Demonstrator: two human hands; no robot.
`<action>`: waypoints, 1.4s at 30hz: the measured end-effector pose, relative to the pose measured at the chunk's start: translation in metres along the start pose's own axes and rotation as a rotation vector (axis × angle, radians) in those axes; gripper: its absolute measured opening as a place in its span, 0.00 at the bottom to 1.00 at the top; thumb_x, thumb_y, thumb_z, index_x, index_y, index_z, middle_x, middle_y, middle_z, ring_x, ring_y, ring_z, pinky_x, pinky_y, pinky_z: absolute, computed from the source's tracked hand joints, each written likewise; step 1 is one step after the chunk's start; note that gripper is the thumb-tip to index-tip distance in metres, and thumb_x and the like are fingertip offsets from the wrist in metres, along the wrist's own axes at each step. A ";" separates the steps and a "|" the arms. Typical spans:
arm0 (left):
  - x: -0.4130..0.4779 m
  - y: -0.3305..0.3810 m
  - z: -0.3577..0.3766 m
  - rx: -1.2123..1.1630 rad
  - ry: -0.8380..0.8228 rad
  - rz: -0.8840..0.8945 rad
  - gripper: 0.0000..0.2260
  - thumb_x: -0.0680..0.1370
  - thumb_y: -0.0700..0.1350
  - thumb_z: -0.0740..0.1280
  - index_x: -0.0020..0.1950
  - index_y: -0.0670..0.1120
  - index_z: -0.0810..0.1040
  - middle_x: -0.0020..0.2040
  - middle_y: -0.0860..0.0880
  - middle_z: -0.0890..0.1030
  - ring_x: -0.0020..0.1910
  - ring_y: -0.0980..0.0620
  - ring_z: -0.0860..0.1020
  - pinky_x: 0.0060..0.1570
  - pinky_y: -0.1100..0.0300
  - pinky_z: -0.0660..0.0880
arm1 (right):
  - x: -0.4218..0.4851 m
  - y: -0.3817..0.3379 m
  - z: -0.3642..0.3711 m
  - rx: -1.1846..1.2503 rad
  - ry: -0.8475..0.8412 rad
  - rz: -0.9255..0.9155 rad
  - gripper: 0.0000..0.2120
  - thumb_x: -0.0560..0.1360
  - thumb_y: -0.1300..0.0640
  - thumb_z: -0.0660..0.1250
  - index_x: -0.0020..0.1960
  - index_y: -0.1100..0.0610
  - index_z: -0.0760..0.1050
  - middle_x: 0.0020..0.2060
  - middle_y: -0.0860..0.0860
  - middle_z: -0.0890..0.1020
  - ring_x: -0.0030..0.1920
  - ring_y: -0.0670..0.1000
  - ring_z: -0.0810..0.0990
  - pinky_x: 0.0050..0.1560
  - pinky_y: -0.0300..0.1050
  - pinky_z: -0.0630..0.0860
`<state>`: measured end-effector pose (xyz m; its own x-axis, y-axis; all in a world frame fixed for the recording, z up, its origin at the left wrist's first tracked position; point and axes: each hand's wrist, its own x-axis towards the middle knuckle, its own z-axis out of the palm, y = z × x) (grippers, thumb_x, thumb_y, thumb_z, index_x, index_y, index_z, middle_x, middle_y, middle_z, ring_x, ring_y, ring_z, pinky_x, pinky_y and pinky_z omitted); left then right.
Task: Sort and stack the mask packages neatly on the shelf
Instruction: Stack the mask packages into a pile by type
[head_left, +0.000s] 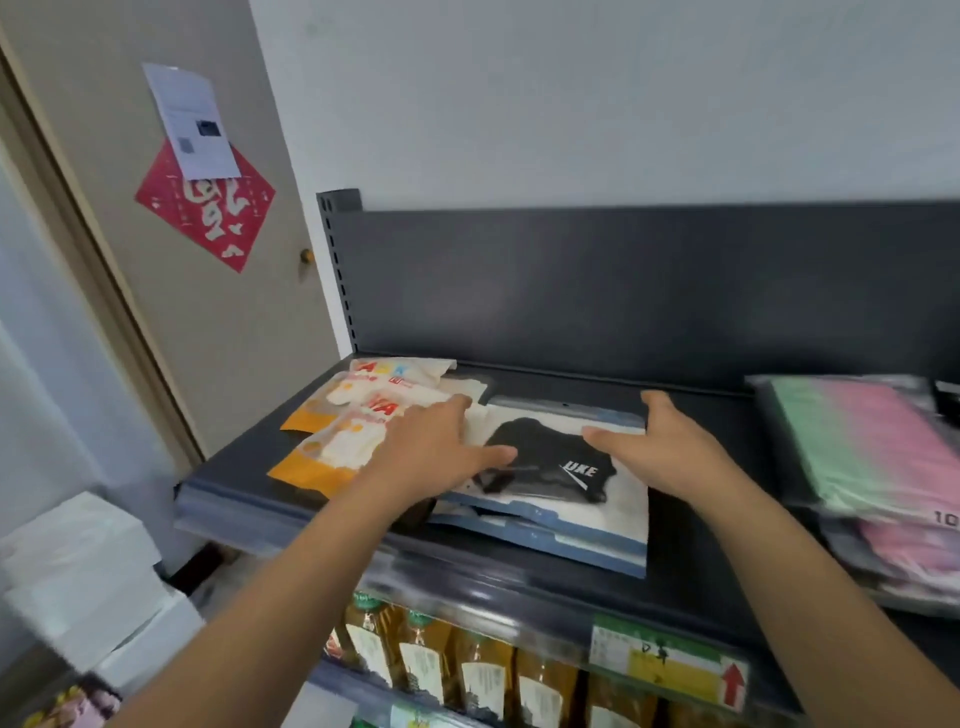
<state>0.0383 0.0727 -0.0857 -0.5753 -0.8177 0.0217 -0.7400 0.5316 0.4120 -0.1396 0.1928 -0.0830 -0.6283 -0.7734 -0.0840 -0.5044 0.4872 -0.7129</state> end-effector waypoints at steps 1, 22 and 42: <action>0.006 0.000 0.001 0.068 -0.008 0.025 0.39 0.71 0.68 0.67 0.75 0.49 0.63 0.70 0.46 0.72 0.67 0.44 0.70 0.64 0.48 0.68 | 0.000 -0.002 0.001 0.028 0.012 0.004 0.41 0.72 0.39 0.67 0.76 0.56 0.54 0.70 0.53 0.70 0.67 0.56 0.71 0.54 0.45 0.68; 0.007 -0.020 -0.013 -0.189 -0.142 0.417 0.40 0.73 0.71 0.60 0.77 0.47 0.60 0.76 0.47 0.65 0.72 0.45 0.65 0.68 0.48 0.65 | -0.096 -0.034 0.000 0.886 0.691 0.053 0.28 0.68 0.71 0.71 0.66 0.57 0.70 0.50 0.51 0.82 0.42 0.50 0.85 0.33 0.43 0.81; -0.165 0.190 0.048 -0.916 -0.592 0.746 0.19 0.75 0.59 0.67 0.65 0.56 0.75 0.58 0.62 0.80 0.57 0.63 0.77 0.54 0.65 0.71 | -0.312 0.109 -0.109 0.997 0.953 0.024 0.25 0.73 0.53 0.69 0.68 0.55 0.70 0.58 0.52 0.82 0.52 0.54 0.84 0.42 0.45 0.80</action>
<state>-0.0240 0.3187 -0.0551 -0.9767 -0.0515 0.2081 0.1862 0.2773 0.9426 -0.0627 0.5313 -0.0587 -0.9935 0.0019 0.1135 -0.1084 -0.3104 -0.9444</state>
